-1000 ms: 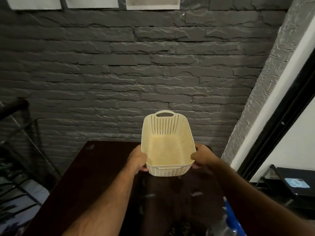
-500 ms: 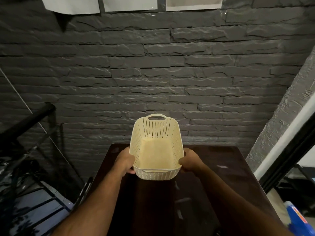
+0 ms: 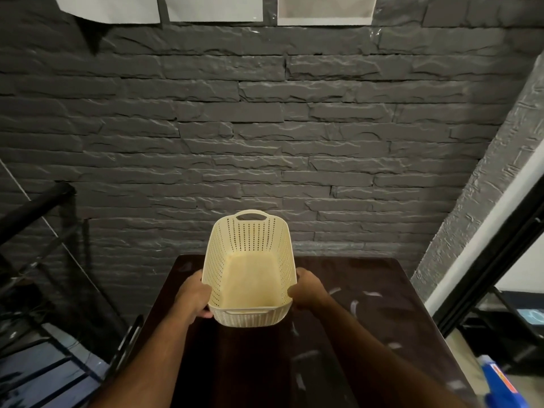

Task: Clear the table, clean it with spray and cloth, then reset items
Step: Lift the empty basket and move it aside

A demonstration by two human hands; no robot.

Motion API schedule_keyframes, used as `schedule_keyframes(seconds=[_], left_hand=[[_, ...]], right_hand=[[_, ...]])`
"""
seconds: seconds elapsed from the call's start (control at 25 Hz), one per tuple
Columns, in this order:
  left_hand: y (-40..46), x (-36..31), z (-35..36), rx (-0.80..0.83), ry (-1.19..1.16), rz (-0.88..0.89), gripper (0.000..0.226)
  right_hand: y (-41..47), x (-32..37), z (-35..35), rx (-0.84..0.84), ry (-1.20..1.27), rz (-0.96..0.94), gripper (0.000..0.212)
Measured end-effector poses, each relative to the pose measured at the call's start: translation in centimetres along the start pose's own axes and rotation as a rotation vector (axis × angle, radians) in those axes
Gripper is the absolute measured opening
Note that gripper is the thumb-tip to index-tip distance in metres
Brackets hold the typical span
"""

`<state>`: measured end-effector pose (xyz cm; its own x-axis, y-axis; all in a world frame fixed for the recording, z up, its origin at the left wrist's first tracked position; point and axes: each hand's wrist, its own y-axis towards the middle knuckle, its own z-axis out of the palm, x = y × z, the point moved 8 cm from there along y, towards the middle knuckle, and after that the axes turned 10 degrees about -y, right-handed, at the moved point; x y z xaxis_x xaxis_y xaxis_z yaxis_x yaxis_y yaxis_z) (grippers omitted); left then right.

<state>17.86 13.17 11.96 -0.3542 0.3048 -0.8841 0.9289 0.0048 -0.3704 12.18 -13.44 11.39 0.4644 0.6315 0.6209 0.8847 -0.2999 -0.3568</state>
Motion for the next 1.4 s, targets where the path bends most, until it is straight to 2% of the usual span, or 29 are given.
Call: schedule_keyframes(seconds=[0.24, 0.48, 0.76, 1.04, 1.24, 1.4], left_hand=[[2.7, 0.7, -1.5, 0.035, -0.004, -0.013, 0.023], [7.6, 2.9, -6.2, 0.064, -0.013, -0.051, 0.039], [12.8, 6.0, -11.2, 0.082, -0.002, -0.101, 0.039], [16.4, 9.5, -12.7, 0.101, 0.016, -0.161, 0.044], [18.9, 11.1, -13.6, 0.094, 0.011, -0.190, 0.041], [20.3, 12.1, -13.8, 0.084, 0.057, -0.187, 0.045]], right_hand=[[1.3, 1.0, 1.8, -0.030, -0.009, 0.035, 0.044], [3.1, 5.0, 6.2, 0.008, -0.011, 0.068, 0.045], [5.3, 8.6, 13.0, 0.028, 0.118, 0.132, 0.041], [7.9, 9.5, 17.1, 0.050, 0.147, 0.208, 0.041], [9.6, 11.1, 18.5, 0.044, 0.118, 0.206, 0.032], [10.9, 10.8, 19.7, 0.038, 0.108, 0.212, 0.040]])
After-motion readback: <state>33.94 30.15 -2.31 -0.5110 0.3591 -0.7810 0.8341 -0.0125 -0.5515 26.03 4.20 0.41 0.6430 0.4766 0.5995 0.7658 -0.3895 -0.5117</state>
